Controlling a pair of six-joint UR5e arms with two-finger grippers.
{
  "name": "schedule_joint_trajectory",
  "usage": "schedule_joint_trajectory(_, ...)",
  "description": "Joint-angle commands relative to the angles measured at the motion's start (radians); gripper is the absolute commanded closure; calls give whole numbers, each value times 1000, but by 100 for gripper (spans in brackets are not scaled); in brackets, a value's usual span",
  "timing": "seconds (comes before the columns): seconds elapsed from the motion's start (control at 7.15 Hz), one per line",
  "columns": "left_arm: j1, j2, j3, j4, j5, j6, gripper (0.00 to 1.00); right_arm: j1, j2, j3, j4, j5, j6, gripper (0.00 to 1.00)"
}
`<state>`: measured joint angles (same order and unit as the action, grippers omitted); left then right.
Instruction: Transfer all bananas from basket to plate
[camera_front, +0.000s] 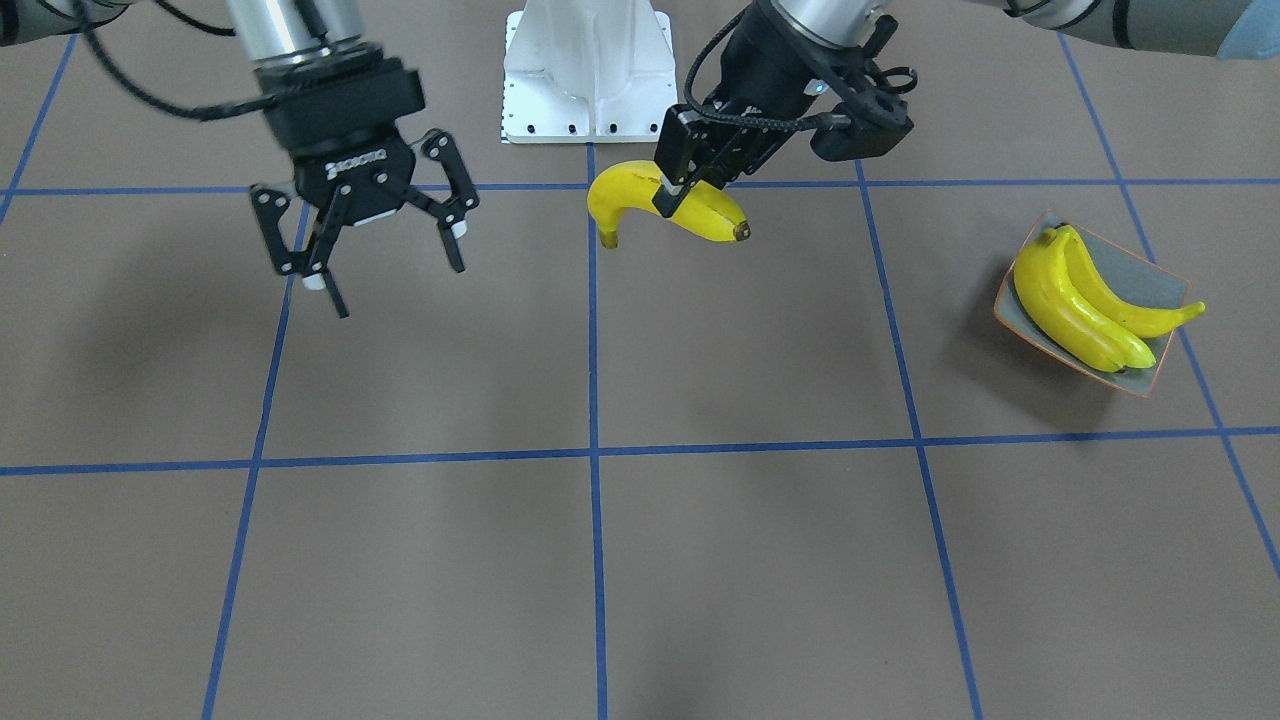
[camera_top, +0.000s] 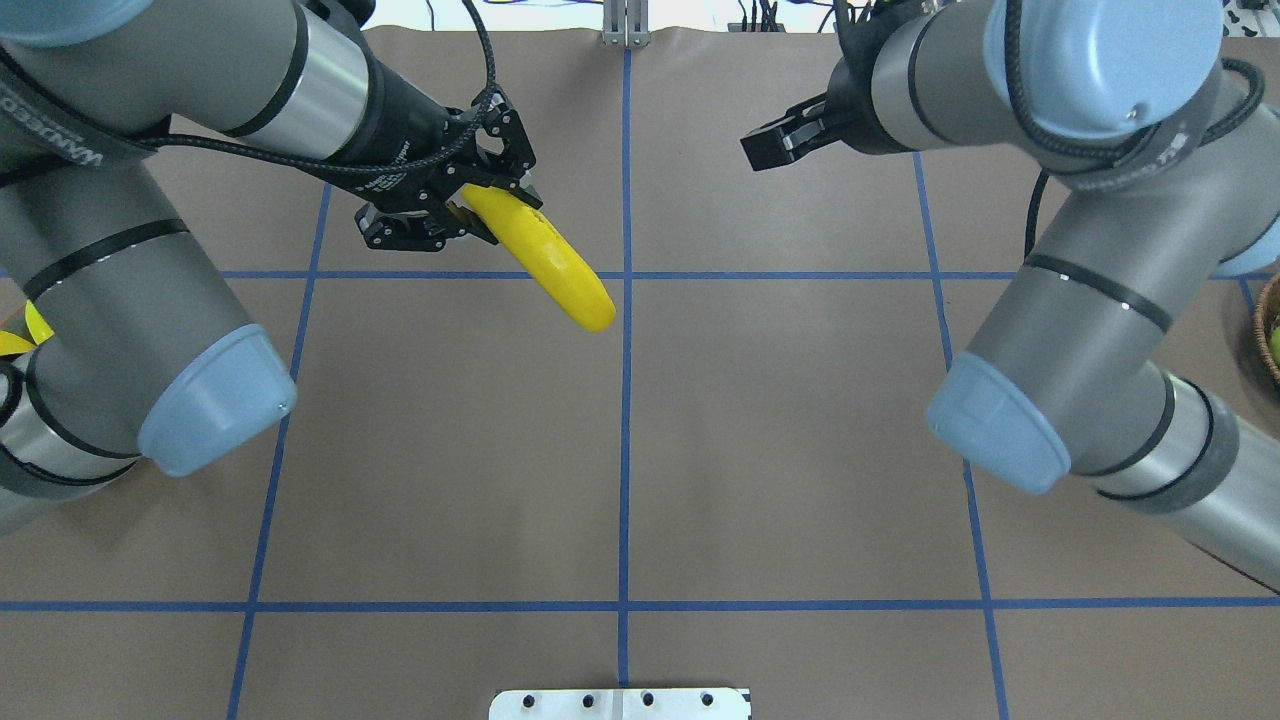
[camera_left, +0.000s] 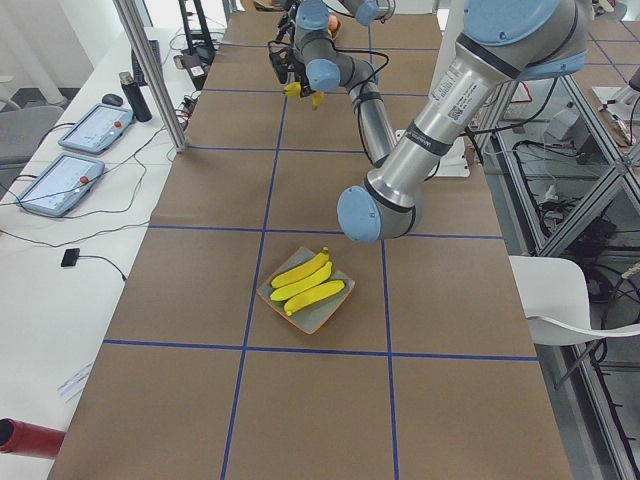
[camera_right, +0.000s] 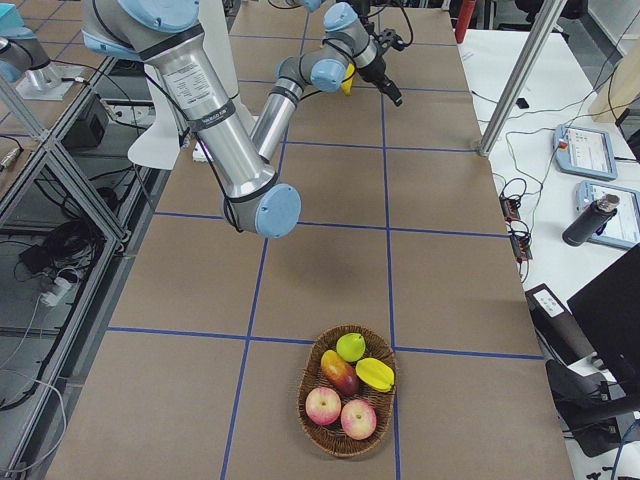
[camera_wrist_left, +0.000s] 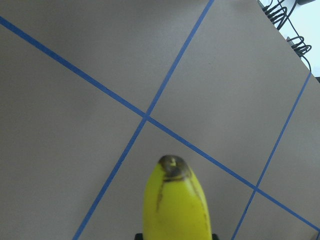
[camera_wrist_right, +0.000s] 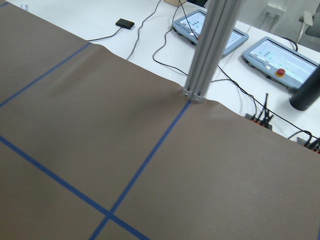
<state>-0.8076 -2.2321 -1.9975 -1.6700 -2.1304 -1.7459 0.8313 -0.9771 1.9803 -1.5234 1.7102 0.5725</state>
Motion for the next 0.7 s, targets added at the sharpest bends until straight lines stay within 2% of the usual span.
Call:
schedule_joint_trajectory(0.0, -42, 52, -37, 1, -41, 98, 100, 168, -20, -108, -1, 127, -235, 1)
schedule_joint_trajectory(0.14, -86, 83, -50, 1, -92, 155, 100, 236, -55, -147, 2, 191, -279, 1)
schedule_joint_trajectory(0.42, -160, 120, -50, 4, -157, 294, 100, 458, -63, -329, 0, 541, -336, 1)
schedule_joint_trajectory(0.56, -183, 146, -50, 7, -181, 365, 100, 512, -112, -372, 0, 589, -400, 1)
